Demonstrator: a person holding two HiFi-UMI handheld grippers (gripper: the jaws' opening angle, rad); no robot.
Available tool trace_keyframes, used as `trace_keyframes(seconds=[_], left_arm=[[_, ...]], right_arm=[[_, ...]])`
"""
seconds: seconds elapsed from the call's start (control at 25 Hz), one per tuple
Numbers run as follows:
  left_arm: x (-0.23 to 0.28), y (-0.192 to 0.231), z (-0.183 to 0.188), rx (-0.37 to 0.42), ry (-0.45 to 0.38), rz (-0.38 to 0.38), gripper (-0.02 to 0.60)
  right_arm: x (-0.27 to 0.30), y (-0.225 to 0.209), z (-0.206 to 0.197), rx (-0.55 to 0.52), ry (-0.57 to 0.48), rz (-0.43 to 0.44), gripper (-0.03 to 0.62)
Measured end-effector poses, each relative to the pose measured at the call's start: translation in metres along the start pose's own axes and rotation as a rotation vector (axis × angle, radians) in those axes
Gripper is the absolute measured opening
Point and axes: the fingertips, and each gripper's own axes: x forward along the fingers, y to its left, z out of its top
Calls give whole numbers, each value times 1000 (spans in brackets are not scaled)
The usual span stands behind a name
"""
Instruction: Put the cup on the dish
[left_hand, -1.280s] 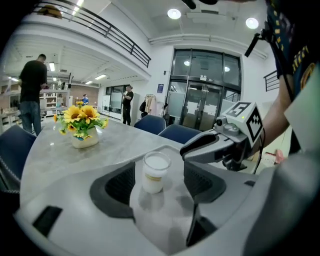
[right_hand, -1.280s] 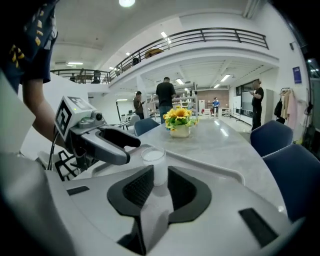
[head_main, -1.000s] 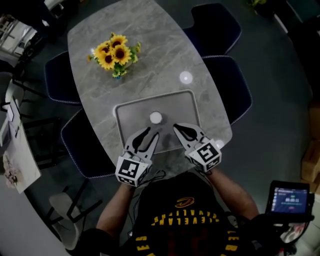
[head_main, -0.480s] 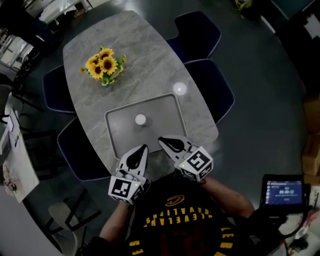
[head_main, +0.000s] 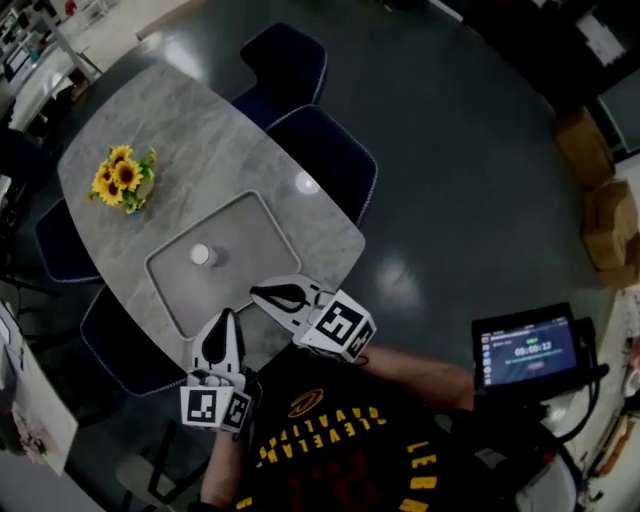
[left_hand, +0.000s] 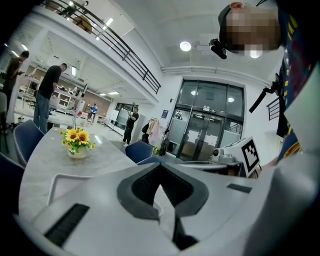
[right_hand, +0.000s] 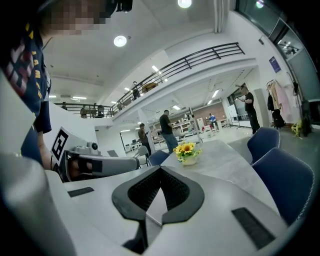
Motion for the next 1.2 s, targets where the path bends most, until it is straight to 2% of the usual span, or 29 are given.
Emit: trace_keyframes(seconds=[0.32, 0.48, 0.72, 1.0, 1.2], left_arm=[[-12, -74, -14, 15, -17, -43, 2], [-22, -103, -25, 35, -7, -36, 2], [-75, -169, -22, 53, -50, -35, 2], [-72, -179, -23, 117, -103, -11, 2], [-76, -187, -34, 142, -111, -28, 2]], right_arm=[[-70, 12, 8, -32, -70, -24, 8], [-99, 23, 7, -48, -86, -17, 8], [-166, 77, 21, -92, -116, -22, 8], [-176, 75, 21, -193, -197, 20, 8], [-198, 76, 13, -153, -199, -31, 8]])
